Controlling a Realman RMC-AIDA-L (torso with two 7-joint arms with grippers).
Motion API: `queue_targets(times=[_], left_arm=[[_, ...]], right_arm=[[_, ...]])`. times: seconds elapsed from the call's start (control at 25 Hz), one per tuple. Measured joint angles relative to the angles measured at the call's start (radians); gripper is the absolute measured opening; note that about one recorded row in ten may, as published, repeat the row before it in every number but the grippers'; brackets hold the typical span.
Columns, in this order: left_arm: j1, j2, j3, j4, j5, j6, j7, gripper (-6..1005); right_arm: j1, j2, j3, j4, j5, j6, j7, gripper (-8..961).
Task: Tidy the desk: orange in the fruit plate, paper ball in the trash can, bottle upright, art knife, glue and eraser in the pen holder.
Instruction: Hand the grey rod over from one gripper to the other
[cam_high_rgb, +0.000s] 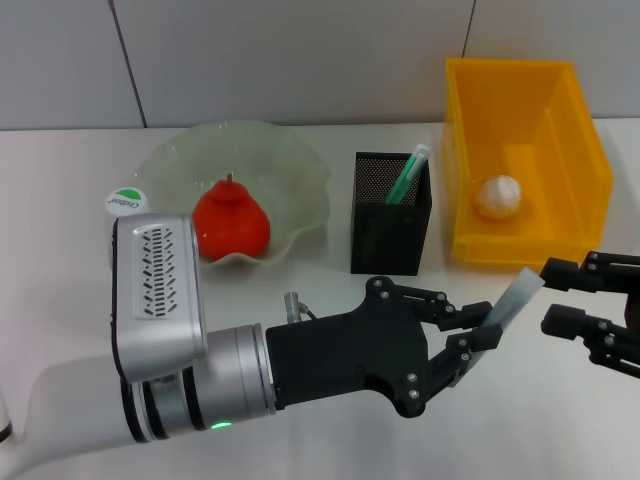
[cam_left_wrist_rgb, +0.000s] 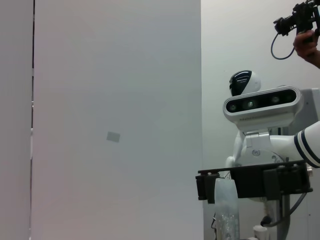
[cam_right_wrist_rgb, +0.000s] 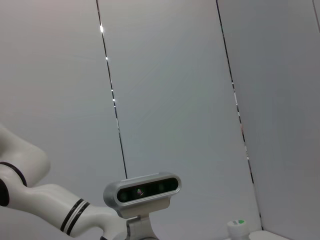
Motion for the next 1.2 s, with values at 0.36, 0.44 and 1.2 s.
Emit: queue_targets(times=[0.36, 0.44, 1.2], left_arm=[[-0.004, 0.000, 0.000, -0.003, 0.001, 0.009, 0.000, 196], [-0.005, 0.000, 0.000, -0.003, 0.001, 0.009, 0.000, 198], [-0.011, -0.001, -0.006, 0.002, 0.029, 0.009, -0.011, 214]], right_arm=[[0.013, 0.006, -0.001, -0.001, -0.001, 0.010, -0.004, 421], [0.015, 0.010, -0.008, 0.001, -0.001, 0.015, -0.004, 422], [0.029, 0.024, -0.038, 0.009, -0.005, 0.048, -0.005, 313]])
